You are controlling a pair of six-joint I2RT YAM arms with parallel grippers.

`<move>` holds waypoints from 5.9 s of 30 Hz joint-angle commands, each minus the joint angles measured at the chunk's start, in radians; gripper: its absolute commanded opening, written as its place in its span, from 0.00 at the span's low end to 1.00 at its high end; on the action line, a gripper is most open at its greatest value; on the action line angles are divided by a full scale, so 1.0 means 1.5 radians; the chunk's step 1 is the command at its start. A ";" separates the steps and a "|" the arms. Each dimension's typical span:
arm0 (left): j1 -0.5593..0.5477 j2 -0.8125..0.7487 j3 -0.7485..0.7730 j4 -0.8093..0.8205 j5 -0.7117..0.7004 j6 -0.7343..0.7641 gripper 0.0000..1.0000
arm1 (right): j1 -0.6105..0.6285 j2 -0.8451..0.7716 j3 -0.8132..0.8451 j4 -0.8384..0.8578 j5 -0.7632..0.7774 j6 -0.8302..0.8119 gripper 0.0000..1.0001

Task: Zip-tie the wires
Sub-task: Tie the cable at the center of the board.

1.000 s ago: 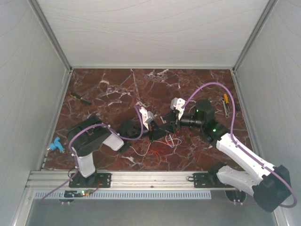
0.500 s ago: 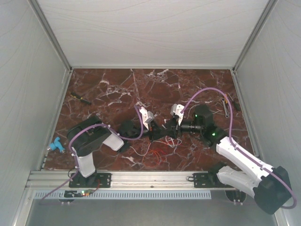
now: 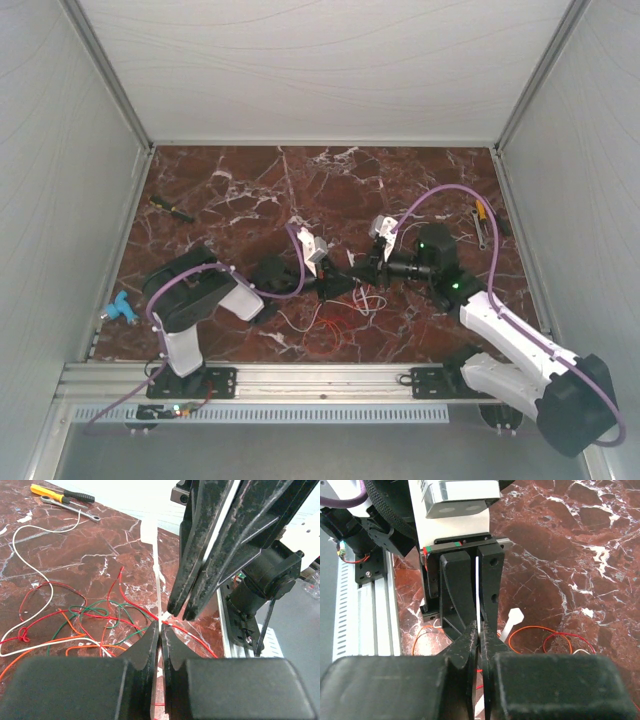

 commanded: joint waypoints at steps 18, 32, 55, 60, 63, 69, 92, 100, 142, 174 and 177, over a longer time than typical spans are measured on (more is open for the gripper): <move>0.018 -0.005 0.019 0.076 0.006 -0.002 0.00 | -0.078 -0.072 0.006 -0.086 -0.012 -0.009 0.00; 0.023 0.004 0.032 0.080 0.039 -0.034 0.00 | -0.065 -0.036 -0.001 0.007 -0.014 0.077 0.00; 0.030 0.006 0.016 0.082 0.027 -0.030 0.10 | -0.094 0.018 0.082 -0.222 -0.080 -0.097 0.00; 0.030 0.008 0.016 0.081 0.023 -0.018 0.00 | -0.091 0.039 0.092 -0.208 -0.130 -0.058 0.00; 0.030 0.005 0.017 0.071 -0.002 0.002 0.00 | -0.084 0.057 0.110 -0.227 -0.176 -0.037 0.00; 0.029 0.005 0.016 0.065 -0.023 0.057 0.00 | -0.071 0.091 0.108 -0.201 -0.220 0.096 0.00; 0.005 0.035 0.007 0.077 -0.083 0.191 0.00 | -0.067 0.241 0.145 -0.200 -0.372 0.356 0.00; 0.002 0.023 -0.012 0.078 -0.085 0.218 0.00 | -0.057 0.268 0.164 -0.206 -0.413 0.357 0.00; 0.002 -0.025 -0.034 0.078 -0.060 0.241 0.00 | -0.067 0.329 0.187 -0.261 -0.428 0.349 0.00; 0.001 -0.034 -0.046 0.074 -0.062 0.246 0.00 | -0.064 0.351 0.225 -0.311 -0.428 0.314 0.00; 0.001 -0.034 -0.046 0.074 -0.064 0.247 0.00 | -0.064 0.349 0.219 -0.308 -0.430 0.317 0.00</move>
